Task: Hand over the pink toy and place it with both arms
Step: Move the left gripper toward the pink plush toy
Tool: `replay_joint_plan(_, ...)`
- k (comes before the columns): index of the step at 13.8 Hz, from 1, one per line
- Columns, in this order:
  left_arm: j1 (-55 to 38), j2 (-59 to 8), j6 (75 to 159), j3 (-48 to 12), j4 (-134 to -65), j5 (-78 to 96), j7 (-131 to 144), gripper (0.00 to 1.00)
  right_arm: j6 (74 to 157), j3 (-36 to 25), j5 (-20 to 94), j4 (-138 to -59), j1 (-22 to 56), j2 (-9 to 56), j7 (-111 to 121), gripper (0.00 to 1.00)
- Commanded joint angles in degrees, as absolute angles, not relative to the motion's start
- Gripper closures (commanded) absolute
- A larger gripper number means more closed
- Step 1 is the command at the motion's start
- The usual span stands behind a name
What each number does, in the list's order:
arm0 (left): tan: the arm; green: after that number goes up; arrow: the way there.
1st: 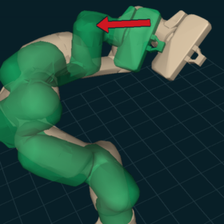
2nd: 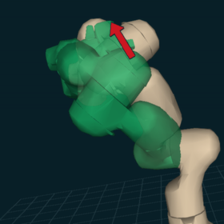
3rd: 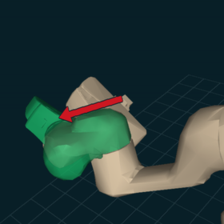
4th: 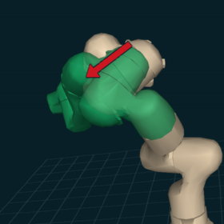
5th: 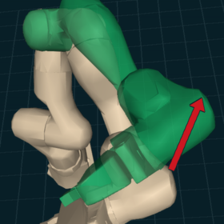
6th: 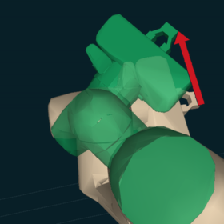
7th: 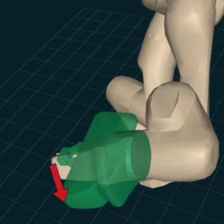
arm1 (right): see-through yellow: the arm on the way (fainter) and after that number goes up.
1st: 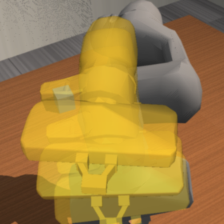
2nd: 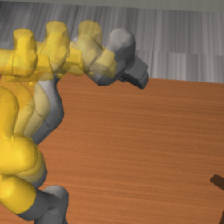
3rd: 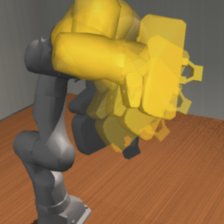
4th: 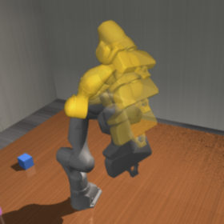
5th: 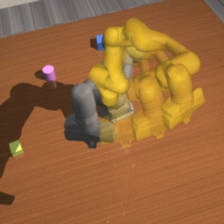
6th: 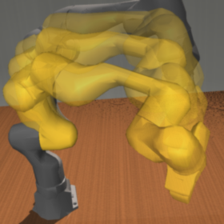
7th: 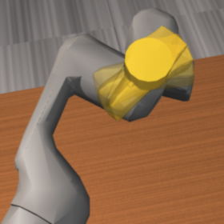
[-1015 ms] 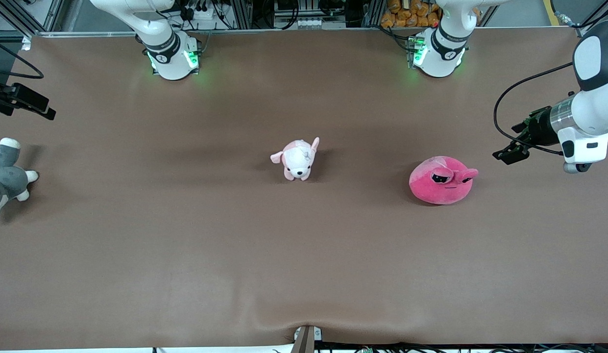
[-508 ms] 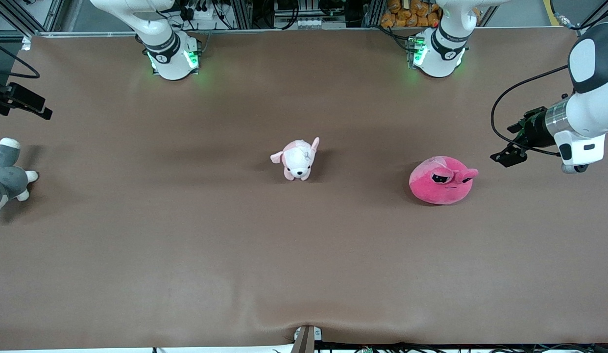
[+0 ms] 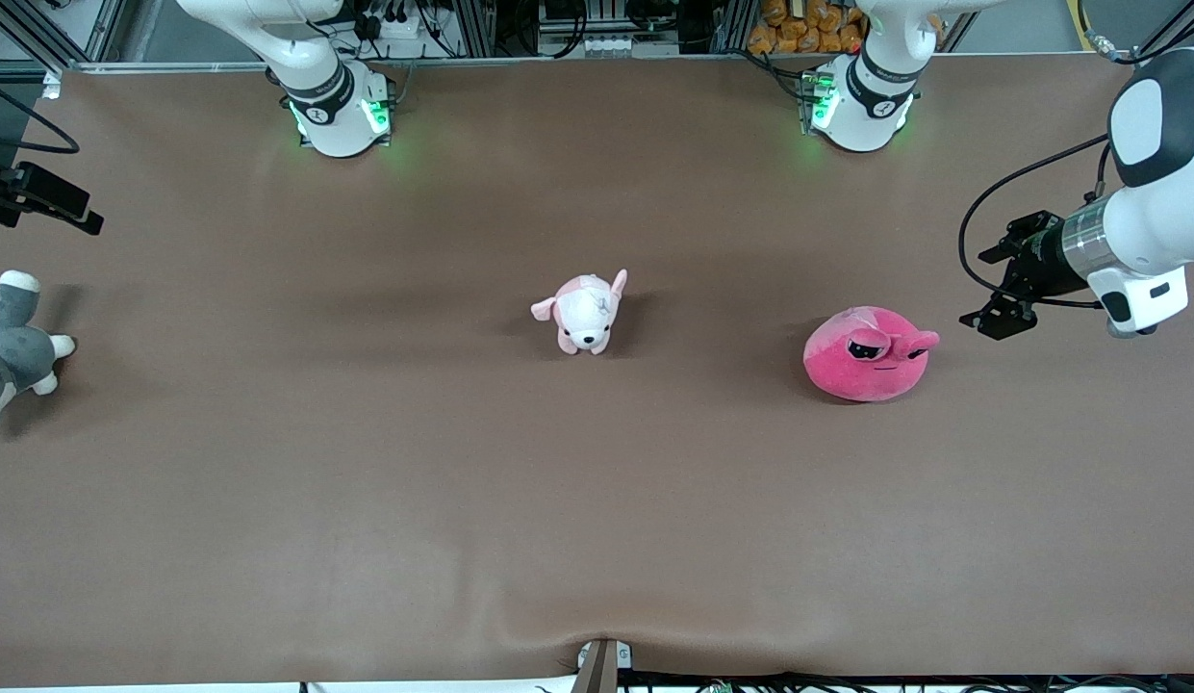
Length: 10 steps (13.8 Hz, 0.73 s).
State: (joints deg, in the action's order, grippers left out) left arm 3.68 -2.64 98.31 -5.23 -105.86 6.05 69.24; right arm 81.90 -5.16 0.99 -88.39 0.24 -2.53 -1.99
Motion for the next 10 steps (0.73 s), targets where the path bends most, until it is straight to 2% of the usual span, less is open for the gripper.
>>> replay_joint_plan(1,3.6,-5.18,97.65,-5.27,-102.4,6.94,71.54,0.0,81.74,-4.57,0.26,-88.77,-0.09,-3.08,-1.32,0.0)
replay_joint_plan(10,4.04,-6.5,96.42,-5.19,-100.28,6.77,76.28,0.0,81.74,-4.66,0.18,-88.95,-0.35,-3.08,-1.14,0.0)
